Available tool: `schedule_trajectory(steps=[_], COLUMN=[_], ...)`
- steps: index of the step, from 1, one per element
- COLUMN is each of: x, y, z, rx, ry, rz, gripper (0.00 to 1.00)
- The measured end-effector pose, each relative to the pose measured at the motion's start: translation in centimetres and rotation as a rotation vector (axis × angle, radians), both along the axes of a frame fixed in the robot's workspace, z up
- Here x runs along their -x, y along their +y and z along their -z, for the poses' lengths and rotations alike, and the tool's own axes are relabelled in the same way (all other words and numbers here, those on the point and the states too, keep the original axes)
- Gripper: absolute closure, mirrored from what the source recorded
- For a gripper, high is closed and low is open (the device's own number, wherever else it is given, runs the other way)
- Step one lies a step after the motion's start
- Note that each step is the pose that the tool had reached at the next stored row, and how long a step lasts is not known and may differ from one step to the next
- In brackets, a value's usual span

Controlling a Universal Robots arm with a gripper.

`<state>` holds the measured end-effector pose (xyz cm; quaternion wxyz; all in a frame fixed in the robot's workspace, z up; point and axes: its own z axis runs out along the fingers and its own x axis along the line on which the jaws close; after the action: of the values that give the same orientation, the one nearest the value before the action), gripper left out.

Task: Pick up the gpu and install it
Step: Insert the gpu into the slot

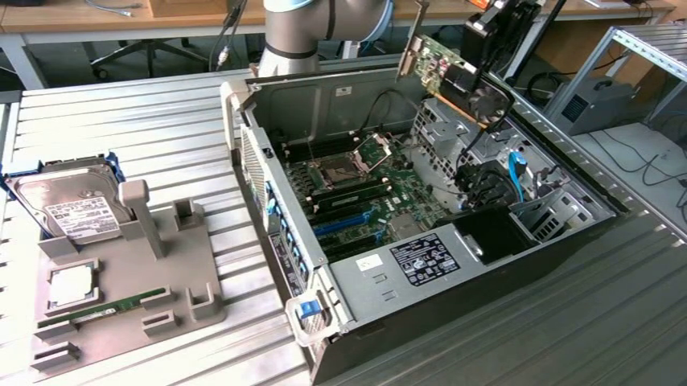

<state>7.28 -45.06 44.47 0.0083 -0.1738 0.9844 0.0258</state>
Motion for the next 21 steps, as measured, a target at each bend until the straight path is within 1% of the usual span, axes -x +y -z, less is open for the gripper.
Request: schedule_trajectory(steps=[8, 11, 16, 21], x=[0.00, 0.00, 0.00, 0.00], y=[0.00, 0.00, 0.00, 0.00], z=[0.00, 0.00, 0.00, 0.00], rx=[0.0000, 0.0001, 0.0000, 0.0000], ry=[0.0000, 0.0000, 0.0000, 0.0000], rz=[-0.127, -0.184, -0.295, -0.387], gripper=[0.73, 0.73, 0.73, 0.73])
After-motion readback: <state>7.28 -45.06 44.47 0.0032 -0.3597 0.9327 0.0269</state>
